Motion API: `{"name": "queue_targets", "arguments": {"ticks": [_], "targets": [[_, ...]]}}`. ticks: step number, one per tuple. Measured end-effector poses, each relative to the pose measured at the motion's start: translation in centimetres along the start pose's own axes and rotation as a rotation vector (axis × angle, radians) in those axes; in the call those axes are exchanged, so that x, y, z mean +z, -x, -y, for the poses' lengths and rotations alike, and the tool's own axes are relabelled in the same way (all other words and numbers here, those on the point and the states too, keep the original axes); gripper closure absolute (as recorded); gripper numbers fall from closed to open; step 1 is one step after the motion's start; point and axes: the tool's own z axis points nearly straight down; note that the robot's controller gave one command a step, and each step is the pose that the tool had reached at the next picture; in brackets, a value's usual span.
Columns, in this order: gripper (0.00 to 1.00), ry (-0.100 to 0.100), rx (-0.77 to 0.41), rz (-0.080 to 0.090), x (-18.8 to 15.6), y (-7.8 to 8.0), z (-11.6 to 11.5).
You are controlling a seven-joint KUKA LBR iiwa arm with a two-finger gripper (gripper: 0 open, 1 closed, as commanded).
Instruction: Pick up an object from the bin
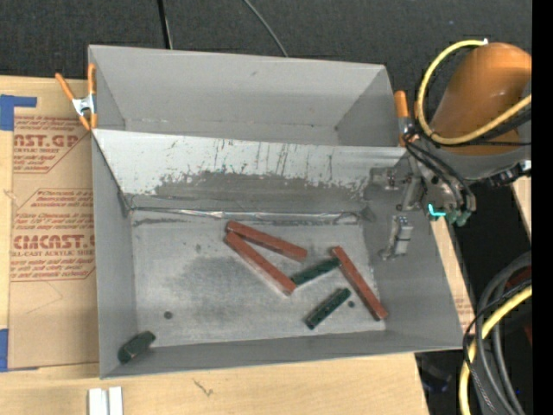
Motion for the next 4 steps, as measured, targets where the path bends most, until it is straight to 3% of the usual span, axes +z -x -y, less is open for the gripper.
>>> {"name": "queue_targets", "arguments": {"ticks": [1, 2, 3, 4], "targets": [[0.0, -0.001, -0.001, 0.007, -0.4, 0.2, 0.0], [0.0, -0.002, -0.065, 0.012, 4.5, -0.1, -0.7], [0.0, -0.001, -0.046, 0.011, 11.3, 0.1, -1.9], [1.0, -0.001, -0.205, 0.006, 15.1, 0.5, -5.5]]}}
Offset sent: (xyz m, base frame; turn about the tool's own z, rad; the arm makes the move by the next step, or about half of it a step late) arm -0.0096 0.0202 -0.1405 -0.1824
